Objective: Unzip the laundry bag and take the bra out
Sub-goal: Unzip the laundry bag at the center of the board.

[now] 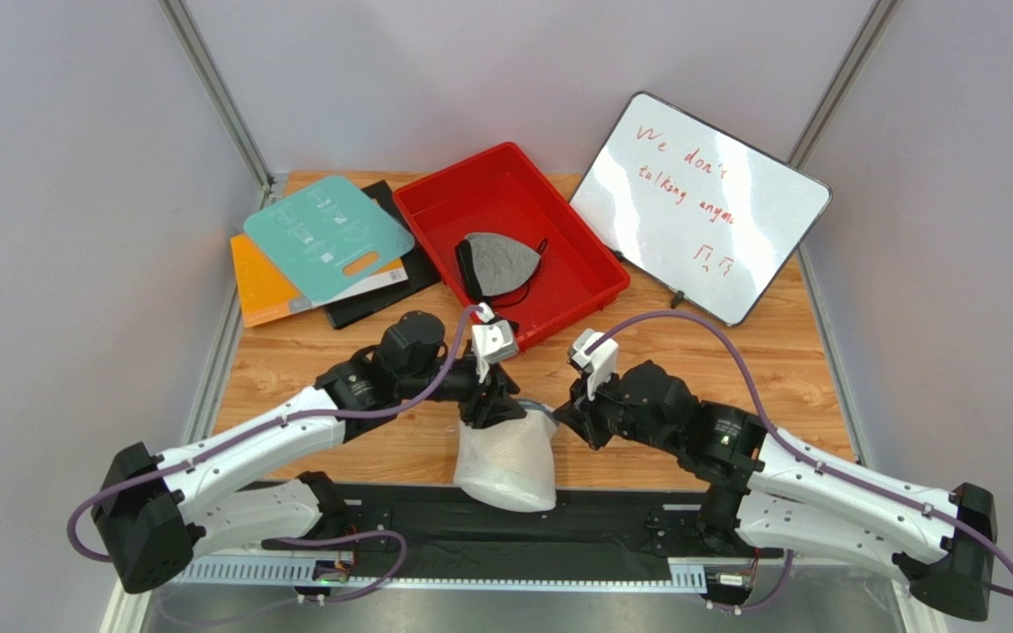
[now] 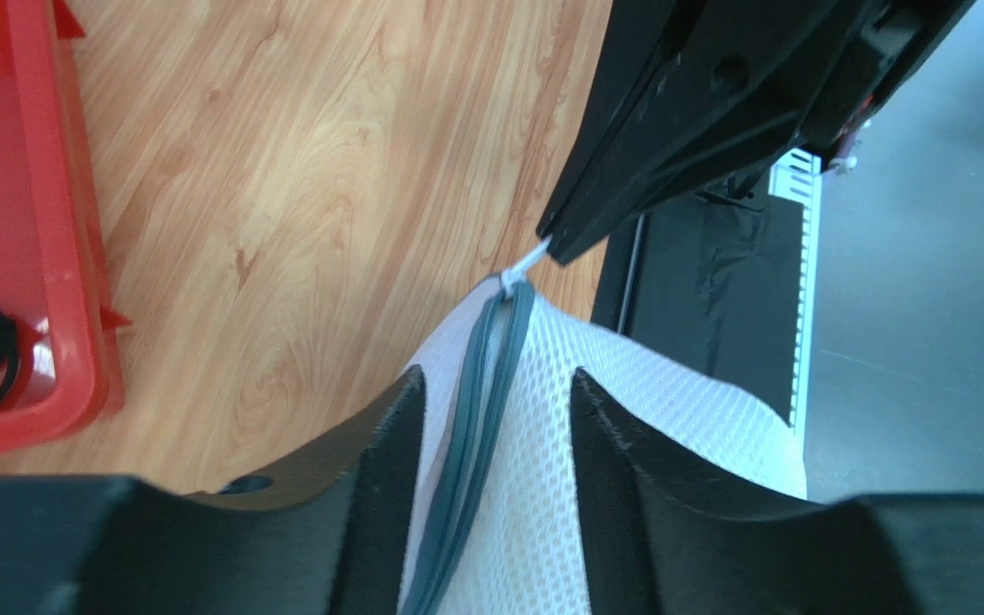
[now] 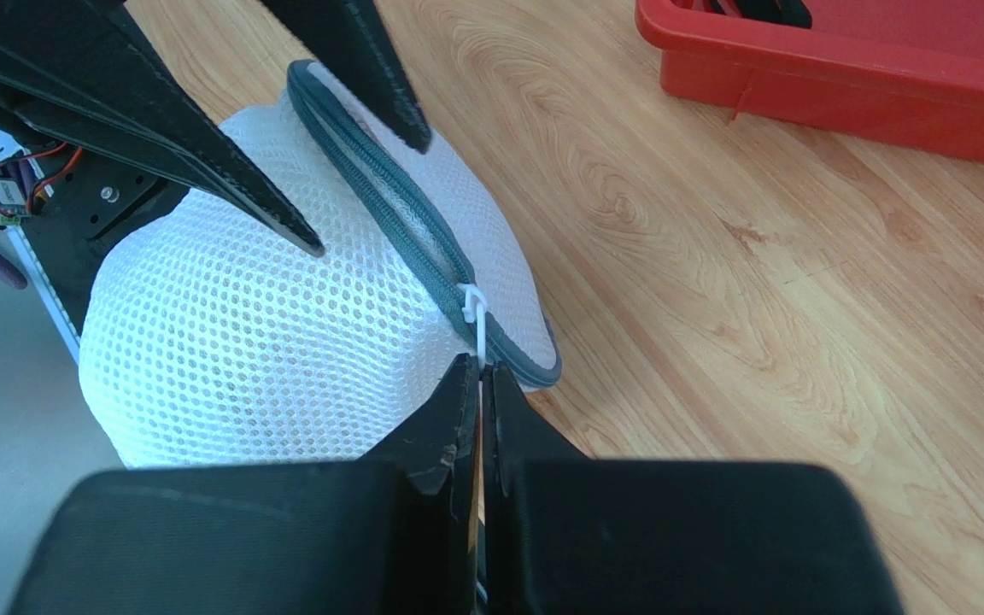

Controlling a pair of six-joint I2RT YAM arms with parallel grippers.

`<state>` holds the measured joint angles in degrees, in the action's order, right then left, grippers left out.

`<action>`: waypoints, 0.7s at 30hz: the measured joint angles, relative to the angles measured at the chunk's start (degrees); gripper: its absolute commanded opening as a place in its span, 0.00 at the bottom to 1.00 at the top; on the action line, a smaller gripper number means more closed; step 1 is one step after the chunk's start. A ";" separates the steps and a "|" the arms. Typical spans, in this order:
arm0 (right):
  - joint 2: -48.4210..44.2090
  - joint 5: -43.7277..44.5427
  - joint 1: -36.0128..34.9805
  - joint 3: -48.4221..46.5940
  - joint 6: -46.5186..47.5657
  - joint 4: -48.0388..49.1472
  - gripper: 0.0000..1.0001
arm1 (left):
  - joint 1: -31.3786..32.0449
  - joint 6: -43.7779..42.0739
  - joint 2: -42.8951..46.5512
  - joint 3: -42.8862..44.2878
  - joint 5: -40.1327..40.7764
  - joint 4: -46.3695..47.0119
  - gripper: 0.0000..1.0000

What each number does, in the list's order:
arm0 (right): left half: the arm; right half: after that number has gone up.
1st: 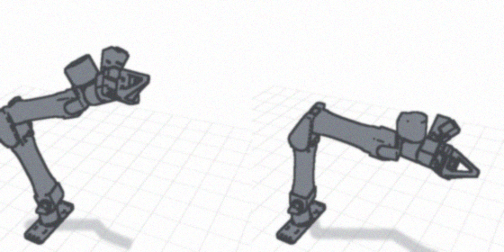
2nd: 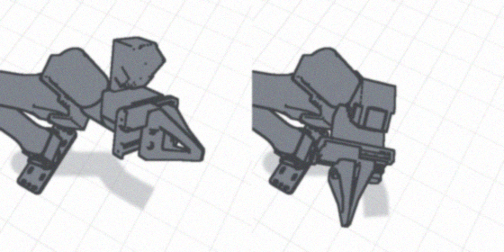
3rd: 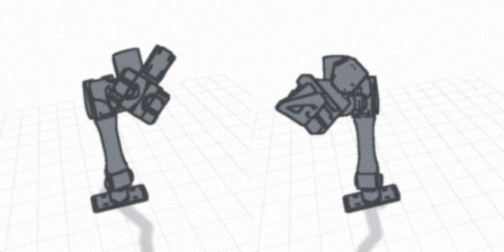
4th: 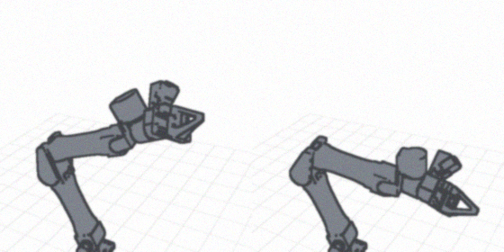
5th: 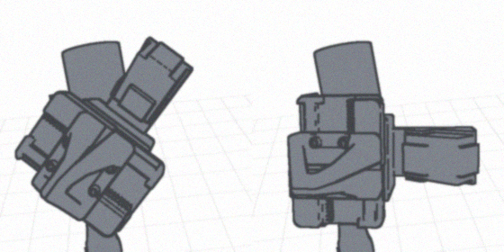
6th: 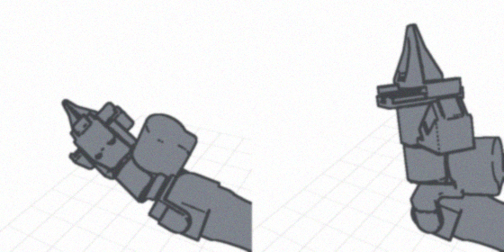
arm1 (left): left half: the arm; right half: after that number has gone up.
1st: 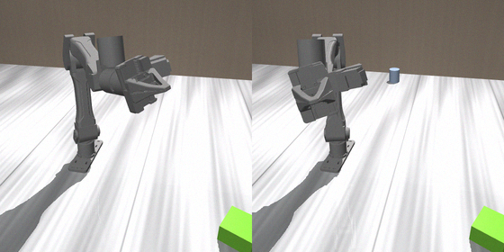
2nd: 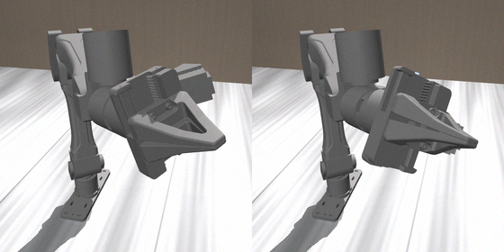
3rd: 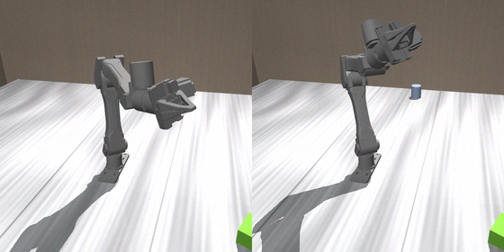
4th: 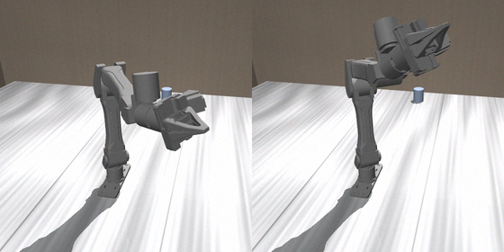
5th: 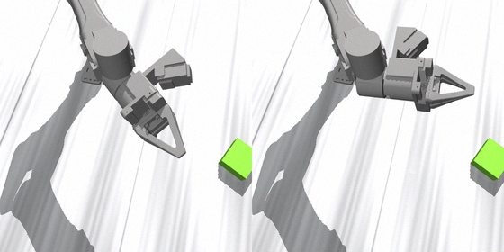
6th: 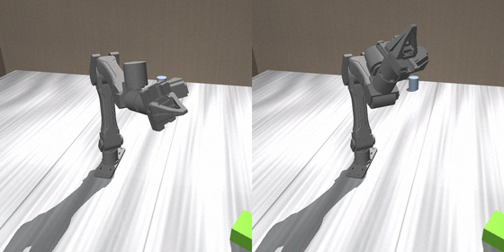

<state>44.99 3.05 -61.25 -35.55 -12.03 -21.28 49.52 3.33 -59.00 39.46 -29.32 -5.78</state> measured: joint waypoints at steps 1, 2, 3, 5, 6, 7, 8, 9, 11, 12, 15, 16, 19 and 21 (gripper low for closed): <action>0.07 -0.02 -0.11 -0.13 0.07 0.00 0.00 | 0.00 0.02 -1.05 1.14 -0.61 0.02 0.70; 0.07 -0.04 -0.26 -0.31 0.11 -0.02 0.00 | 0.00 -0.31 -1.95 1.99 -1.07 0.17 0.71; 0.07 -0.07 -0.42 -0.48 0.13 -0.02 0.00 | -0.02 0.00 -3.10 3.02 -1.99 0.44 0.72; 0.02 -0.04 -0.90 -0.74 0.24 -0.07 0.00 | -0.02 0.24 -5.40 4.98 -3.54 1.01 0.72; 0.02 -0.04 -1.07 -0.87 0.33 -0.15 0.00 | -0.04 0.24 -6.34 5.62 -4.11 1.31 0.72; -0.04 -0.04 -1.33 -1.05 0.42 -0.28 0.00 | -0.04 0.24 -7.06 6.12 -4.63 1.42 0.72; -0.11 -0.02 -1.57 -1.20 0.55 -0.42 0.00 | -0.04 0.22 -8.00 6.67 -5.22 1.57 0.72; -0.17 -0.02 -1.68 -1.33 0.63 -0.48 0.00 | -0.04 0.22 -8.76 6.97 -5.62 1.66 0.73; -0.50 0.07 -1.99 -1.60 0.98 -0.92 0.00 | -0.04 0.24 -10.08 7.13 -6.29 1.90 0.73; -0.66 0.13 -2.03 -1.68 1.05 -1.01 0.00 | -0.04 0.24 -10.54 7.13 -6.47 1.84 0.73; -1.05 0.48 -2.27 -2.16 1.40 -1.79 0.00 | -0.04 0.26 -11.87 7.13 -7.04 1.86 0.72; -1.11 0.61 -2.34 -2.36 1.44 -2.05 0.00 | -0.04 0.28 -12.13 7.10 -7.30 1.86 0.70; -1.20 1.11 -2.38 -2.73 1.62 -2.32 0.00 | -0.04 0.52 -12.35 7.02 -8.02 2.03 0.51; -1.25 1.57 -2.38 -2.84 1.79 -2.47 0.00 | -0.04 0.94 -12.35 6.91 -8.31 2.25 0.40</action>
<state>43.75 4.62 -63.64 -38.39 -10.24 -23.75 49.47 4.27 -71.35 46.37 -37.63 -3.53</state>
